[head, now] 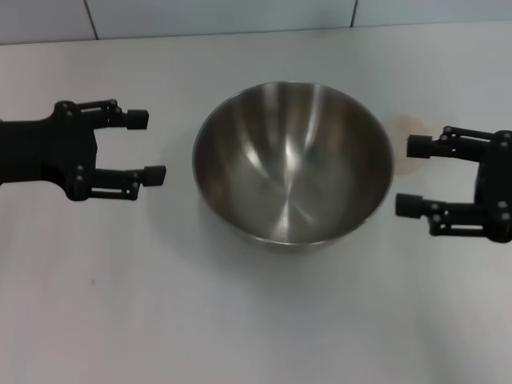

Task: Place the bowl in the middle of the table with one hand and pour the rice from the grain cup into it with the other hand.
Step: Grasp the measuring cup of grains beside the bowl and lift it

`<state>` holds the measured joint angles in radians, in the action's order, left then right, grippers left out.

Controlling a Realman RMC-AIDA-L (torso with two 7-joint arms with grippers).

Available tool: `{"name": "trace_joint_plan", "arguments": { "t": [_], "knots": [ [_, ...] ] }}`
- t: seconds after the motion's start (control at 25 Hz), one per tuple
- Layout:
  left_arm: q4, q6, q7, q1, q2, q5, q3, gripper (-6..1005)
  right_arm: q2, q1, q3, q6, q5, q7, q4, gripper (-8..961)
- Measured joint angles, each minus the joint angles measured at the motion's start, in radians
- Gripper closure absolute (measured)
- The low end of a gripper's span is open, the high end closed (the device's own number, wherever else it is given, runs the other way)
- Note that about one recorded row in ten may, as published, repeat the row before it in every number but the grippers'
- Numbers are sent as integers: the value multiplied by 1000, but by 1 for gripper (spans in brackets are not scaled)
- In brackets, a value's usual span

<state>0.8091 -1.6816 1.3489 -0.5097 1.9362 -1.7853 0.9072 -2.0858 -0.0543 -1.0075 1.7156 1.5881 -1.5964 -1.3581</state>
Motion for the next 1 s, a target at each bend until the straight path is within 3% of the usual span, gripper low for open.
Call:
{"name": "trace_joint_plan", "arguments": {
  "t": [0.24, 0.36, 0.56, 1.0],
  "knots": [
    [7, -18, 20, 8, 5, -39, 4, 157, -2, 1, 151, -10, -31, 4, 105, 168],
    [5, -21, 4, 8, 7, -54, 1, 157, 0, -7, 257, -37, -35, 55, 217, 168],
    [9, -27, -7, 9, 13, -63, -3, 157, -4, -4, 327, -101, -49, 180, 329, 168],
    [12, -53, 0, 7, 9, -63, -6, 157, -4, -38, 335, -349, -62, 464, 548, 168]
  ]
}}
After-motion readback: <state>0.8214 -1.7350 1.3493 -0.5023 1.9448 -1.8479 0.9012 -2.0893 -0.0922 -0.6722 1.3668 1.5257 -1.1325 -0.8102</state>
